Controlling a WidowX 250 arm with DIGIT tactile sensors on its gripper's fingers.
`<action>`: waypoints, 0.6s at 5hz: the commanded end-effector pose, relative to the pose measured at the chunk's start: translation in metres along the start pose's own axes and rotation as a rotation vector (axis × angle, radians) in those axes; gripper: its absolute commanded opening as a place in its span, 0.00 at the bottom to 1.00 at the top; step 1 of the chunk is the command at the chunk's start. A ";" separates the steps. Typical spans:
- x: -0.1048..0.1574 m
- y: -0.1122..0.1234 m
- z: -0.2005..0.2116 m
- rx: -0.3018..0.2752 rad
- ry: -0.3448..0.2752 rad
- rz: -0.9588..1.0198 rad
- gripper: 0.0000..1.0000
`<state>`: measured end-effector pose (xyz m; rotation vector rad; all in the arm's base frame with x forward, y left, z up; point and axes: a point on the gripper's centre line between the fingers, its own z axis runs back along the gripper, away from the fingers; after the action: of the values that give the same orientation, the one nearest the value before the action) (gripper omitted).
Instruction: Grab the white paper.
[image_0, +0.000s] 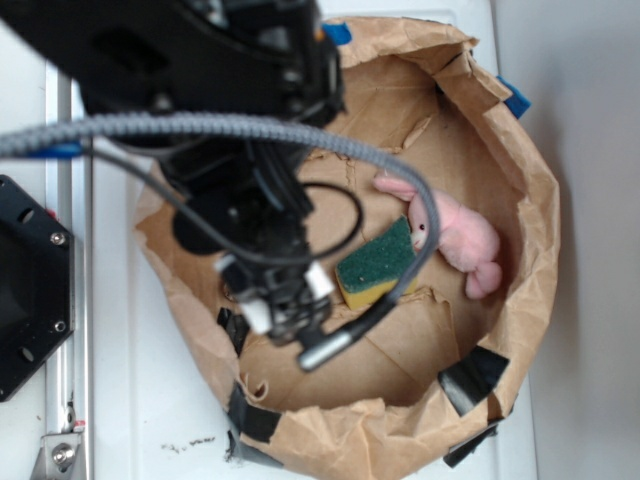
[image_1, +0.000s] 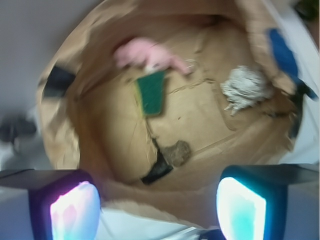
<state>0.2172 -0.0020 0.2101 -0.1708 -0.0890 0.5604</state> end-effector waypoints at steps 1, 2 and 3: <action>0.006 -0.010 -0.013 0.009 -0.077 0.312 1.00; 0.017 -0.006 -0.025 0.002 -0.102 0.525 1.00; 0.032 0.008 -0.049 0.039 -0.110 0.574 1.00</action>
<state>0.2473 0.0080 0.1521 -0.1136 -0.0990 1.1149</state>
